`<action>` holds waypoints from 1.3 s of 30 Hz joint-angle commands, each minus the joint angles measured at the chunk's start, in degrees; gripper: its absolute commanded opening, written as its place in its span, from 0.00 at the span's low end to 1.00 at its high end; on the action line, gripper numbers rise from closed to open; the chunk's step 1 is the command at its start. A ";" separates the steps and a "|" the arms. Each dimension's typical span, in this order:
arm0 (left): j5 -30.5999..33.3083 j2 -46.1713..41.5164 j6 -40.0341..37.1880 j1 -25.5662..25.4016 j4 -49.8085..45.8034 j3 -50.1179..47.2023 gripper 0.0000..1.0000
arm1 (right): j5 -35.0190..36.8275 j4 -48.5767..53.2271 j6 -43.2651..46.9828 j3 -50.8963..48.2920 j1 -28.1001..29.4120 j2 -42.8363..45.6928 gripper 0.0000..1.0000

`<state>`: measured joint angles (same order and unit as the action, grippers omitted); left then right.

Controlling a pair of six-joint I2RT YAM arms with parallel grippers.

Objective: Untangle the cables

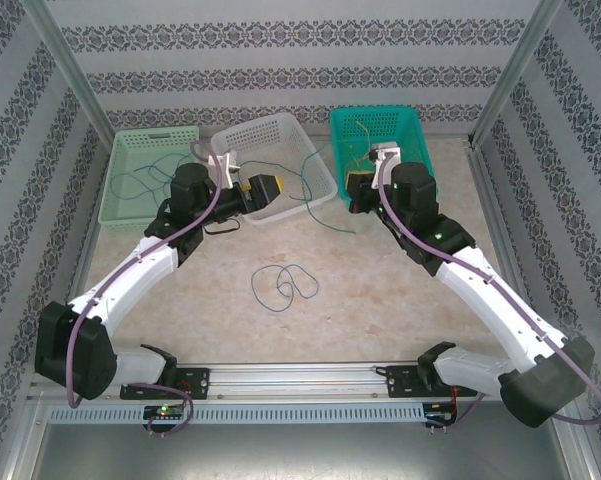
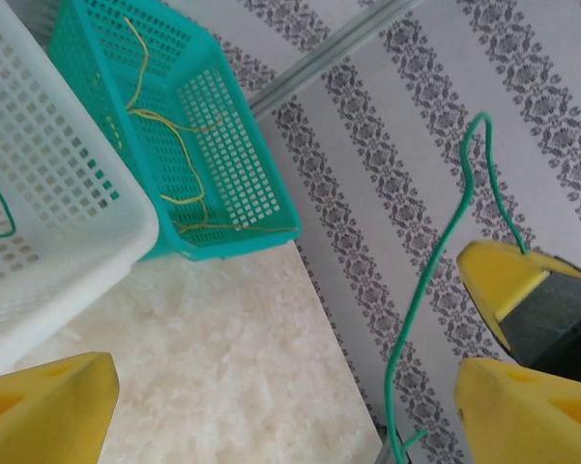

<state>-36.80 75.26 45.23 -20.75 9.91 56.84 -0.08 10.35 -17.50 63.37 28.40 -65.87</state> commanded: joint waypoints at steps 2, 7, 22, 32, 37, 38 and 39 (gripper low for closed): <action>-1.57 0.49 -2.46 -3.87 0.52 3.75 0.90 | 3.87 -2.86 0.54 3.05 1.83 -1.93 0.00; -0.79 1.70 1.51 -4.97 7.14 1.20 0.86 | 6.88 -4.19 0.09 4.30 3.80 -3.98 0.00; 4.46 6.67 0.71 -8.85 6.65 3.11 0.74 | 10.77 -10.16 -4.36 4.31 7.00 -5.23 0.00; 6.86 7.24 -1.04 -9.63 4.56 3.83 0.29 | 13.38 -11.61 -4.30 3.81 8.42 -4.89 0.00; 9.62 5.51 -6.81 -9.57 -3.09 4.85 0.08 | 13.20 -10.78 -2.84 3.05 8.51 -4.06 0.00; 10.01 5.15 -8.59 -9.61 -4.86 5.11 0.04 | 12.43 -10.56 -2.28 2.92 8.51 -3.84 0.00; 10.63 4.87 -10.88 -9.60 -7.08 5.66 0.00 | 11.54 -10.04 -1.39 2.85 8.51 -3.62 0.00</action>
<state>-28.42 82.54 40.80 -29.69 8.71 60.20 11.73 0.62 -20.80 65.93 36.27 -70.81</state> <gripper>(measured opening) 0.036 0.061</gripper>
